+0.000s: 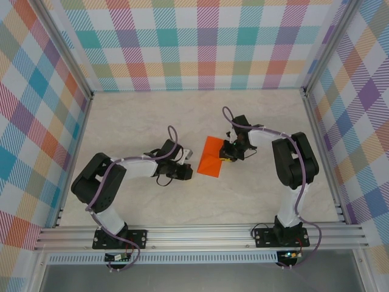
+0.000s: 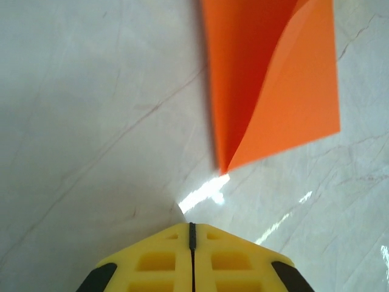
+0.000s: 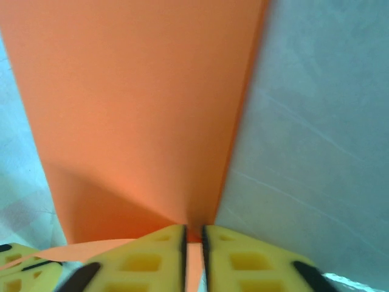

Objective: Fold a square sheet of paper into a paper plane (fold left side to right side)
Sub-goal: Fold the triangle a second time at the center of the table, then turn over the paper at the center of the table.

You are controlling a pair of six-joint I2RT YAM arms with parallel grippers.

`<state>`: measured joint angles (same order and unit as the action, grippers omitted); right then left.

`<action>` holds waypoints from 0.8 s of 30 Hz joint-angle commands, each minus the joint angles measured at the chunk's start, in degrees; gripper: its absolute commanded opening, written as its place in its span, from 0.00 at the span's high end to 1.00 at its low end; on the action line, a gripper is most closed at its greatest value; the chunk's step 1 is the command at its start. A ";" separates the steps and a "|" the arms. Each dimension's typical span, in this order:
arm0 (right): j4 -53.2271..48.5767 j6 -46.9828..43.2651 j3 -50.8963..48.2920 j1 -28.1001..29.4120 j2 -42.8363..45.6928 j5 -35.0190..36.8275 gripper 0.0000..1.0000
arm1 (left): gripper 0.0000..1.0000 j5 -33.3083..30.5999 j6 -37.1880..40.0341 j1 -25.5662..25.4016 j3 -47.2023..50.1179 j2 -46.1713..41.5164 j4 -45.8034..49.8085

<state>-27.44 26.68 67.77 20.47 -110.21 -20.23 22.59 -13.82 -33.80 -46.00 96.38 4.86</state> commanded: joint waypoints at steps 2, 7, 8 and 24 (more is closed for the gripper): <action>2.63 0.66 -1.95 -1.17 6.82 0.69 0.62 | 0.85 -0.67 0.83 2.20 0.40 -7.17 4.75; 0.60 -1.15 -4.24 -3.15 14.86 5.91 0.39 | 0.60 1.80 0.17 2.61 -1.88 -8.96 3.69; 0.42 -1.64 -5.36 -3.77 16.61 6.45 0.36 | 0.55 2.99 -0.05 2.60 -2.66 -8.20 2.84; 15.22 2.67 -20.84 -4.15 23.83 -10.69 0.12 | 0.61 10.90 -4.44 2.60 -18.95 15.02 -7.27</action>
<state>-16.56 28.25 46.78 15.73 -84.95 -26.72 30.92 -17.10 -31.62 -62.41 110.26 0.36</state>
